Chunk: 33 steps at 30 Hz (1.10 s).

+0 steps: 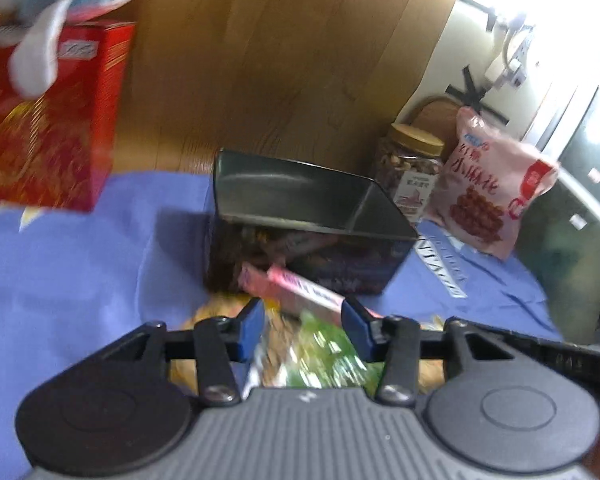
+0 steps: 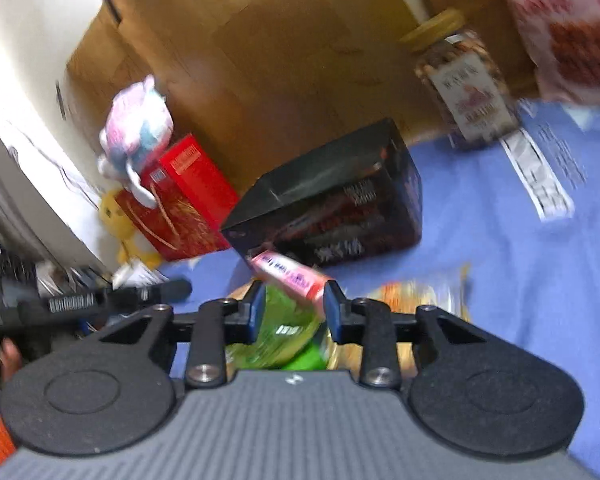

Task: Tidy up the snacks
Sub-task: 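Lift the pink box with the left tool and drop it into the black tin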

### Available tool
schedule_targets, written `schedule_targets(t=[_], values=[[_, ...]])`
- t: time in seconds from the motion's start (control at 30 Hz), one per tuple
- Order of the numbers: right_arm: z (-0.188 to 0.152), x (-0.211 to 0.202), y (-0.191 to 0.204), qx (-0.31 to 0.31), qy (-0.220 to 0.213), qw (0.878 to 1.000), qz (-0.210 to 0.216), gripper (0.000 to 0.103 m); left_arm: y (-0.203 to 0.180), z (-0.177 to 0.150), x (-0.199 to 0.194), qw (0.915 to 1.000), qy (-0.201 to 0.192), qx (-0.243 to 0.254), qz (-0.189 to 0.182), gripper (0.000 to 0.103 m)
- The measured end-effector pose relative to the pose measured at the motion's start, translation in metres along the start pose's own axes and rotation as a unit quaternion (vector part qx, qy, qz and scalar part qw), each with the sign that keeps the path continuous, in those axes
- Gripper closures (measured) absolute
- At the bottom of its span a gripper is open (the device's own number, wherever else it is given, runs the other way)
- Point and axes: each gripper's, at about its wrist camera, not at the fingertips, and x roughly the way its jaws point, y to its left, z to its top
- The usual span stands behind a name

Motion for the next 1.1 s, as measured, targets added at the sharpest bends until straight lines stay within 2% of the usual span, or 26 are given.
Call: schedule_targets(t=[0.07, 0.17, 0.2, 0.37, 0.43, 0.47, 0.53, 0.6, 0.73, 0.9, 1.0, 1.1], values=[[0.003, 0.014, 0.002, -0.031, 0.019, 0.999, 0.000, 0.064, 0.007, 0.012, 0.014, 1.0000, 0.003, 0.002, 0.008, 0.058], [0.002, 0.033, 0.004, -0.067, 0.040, 0.997, -0.011, 0.062, 0.025, 0.023, 0.036, 0.9996, 0.015, -0.023, 0.008, 0.053], [0.002, 0.038, 0.002, -0.070, 0.046, 0.996, -0.012, 0.057, 0.030, 0.025, 0.043, 0.9992, 0.024, -0.032, 0.004, 0.051], [0.001, 0.048, -0.006, -0.095, 0.060, 0.994, -0.002, 0.052, 0.036, 0.019, 0.071, 0.9974, 0.055, -0.034, -0.033, 0.053], [0.003, 0.049, -0.007, -0.105, 0.062, 0.992, 0.004, 0.053, 0.033, 0.016, 0.080, 0.9968, 0.064, -0.028, -0.040, 0.058], [0.006, 0.051, -0.005, -0.112, 0.063, 0.992, 0.002, 0.053, 0.030, 0.013, 0.082, 0.9976, 0.059, -0.016, -0.031, 0.058], [0.006, 0.051, -0.004, -0.125, 0.060, 0.990, -0.010, 0.064, 0.024, 0.010, 0.076, 0.9985, 0.048, 0.005, -0.027, 0.059], [0.004, 0.045, -0.005, -0.121, 0.050, 0.991, -0.015, 0.073, 0.021, 0.006, 0.067, 0.9985, 0.046, 0.012, -0.027, 0.059], [0.003, 0.031, 0.000, -0.102, 0.020, 0.994, 0.007, 0.073, 0.020, 0.002, 0.040, 0.9990, 0.028, -0.007, -0.033, 0.059], [0.028, 0.014, 0.028, -0.141, -0.051, 0.989, 0.015, 0.072, 0.010, 0.024, -0.001, 0.9986, -0.043, -0.012, -0.029, 0.059], [0.054, 0.028, 0.028, -0.151, -0.075, 0.986, 0.002, 0.071, 0.004, 0.049, 0.009, 0.9975, -0.067, -0.010, -0.020, 0.059], [0.074, 0.057, 0.011, -0.151, -0.079, 0.985, -0.035, 0.063, 0.006, 0.067, 0.044, 0.9982, -0.054, -0.015, -0.023, 0.060]])
